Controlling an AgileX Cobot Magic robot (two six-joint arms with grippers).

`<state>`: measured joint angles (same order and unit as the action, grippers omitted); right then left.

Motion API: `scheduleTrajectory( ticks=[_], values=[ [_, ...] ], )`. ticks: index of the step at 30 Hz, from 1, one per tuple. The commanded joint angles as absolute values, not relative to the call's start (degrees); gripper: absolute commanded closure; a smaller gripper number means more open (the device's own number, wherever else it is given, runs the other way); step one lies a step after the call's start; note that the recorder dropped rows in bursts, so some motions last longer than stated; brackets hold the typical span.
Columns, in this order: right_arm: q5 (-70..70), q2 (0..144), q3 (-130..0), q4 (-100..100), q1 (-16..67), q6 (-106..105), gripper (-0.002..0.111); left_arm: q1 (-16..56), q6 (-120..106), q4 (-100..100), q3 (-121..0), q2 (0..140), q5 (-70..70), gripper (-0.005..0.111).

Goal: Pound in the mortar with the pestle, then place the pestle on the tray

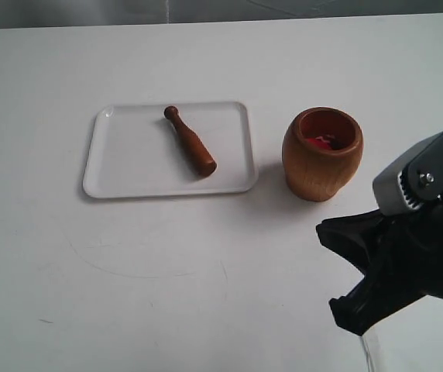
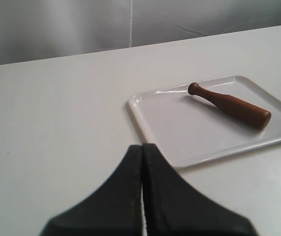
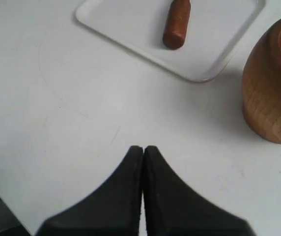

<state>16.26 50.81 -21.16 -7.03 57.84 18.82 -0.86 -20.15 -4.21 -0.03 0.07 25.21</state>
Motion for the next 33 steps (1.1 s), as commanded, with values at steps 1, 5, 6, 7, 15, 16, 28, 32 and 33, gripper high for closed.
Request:
scheduleTrajectory(
  ticks=[1, 5, 6, 7, 15, 16, 28, 32, 33],
  values=[
    [15.72, 48.26, -21.13, -9.10, 56.73, 18.20, 0.108, -0.42, -19.68, -3.79, 0.00, 0.00, 25.03, 0.107],
    [15.72, 39.55, -21.13, -10.96, 51.67, 18.20, 0.108, -0.42, -19.68, -3.79, 0.00, 0.00, 25.03, 0.107],
    [15.72, 36.52, -21.13, -10.96, 49.96, 18.20, 0.108, -0.42, -19.68, -3.79, 0.00, 0.00, 25.03, 0.107],
    [15.72, 33.45, -21.13, -10.96, 48.16, 18.30, 0.108, -0.42, -19.68, -3.79, 0.00, 0.00, 25.03, 0.107],
    [15.94, 14.87, -19.15, -10.59, 34.26, 16.69, 0.108, -0.42, -19.68, -3.79, 0.00, 0.00, 25.03, 0.107],
    [15.94, 13.07, -18.40, -10.59, 32.80, 16.69, 0.108, -0.42, -19.68, -3.79, 0.00, 0.00, 25.03, 0.107],
    [15.04, 0.00, -5.79, -9.97, 19.14, 16.69, 0.108, -0.42, -19.68, -3.79, 0.00, 0.00, 25.03, 0.107],
    [9.53, 0.00, -2.48, -9.97, 19.26, 16.69, 0.108, -0.42, -19.68, -3.79, 0.00, 0.00, 25.03, 0.107],
    [8.24, 0.00, -1.65, -9.68, 19.26, 16.81, 0.108, -0.42, -19.68, -3.79, 0.00, 0.00, 25.03, 0.107]
  ],
)
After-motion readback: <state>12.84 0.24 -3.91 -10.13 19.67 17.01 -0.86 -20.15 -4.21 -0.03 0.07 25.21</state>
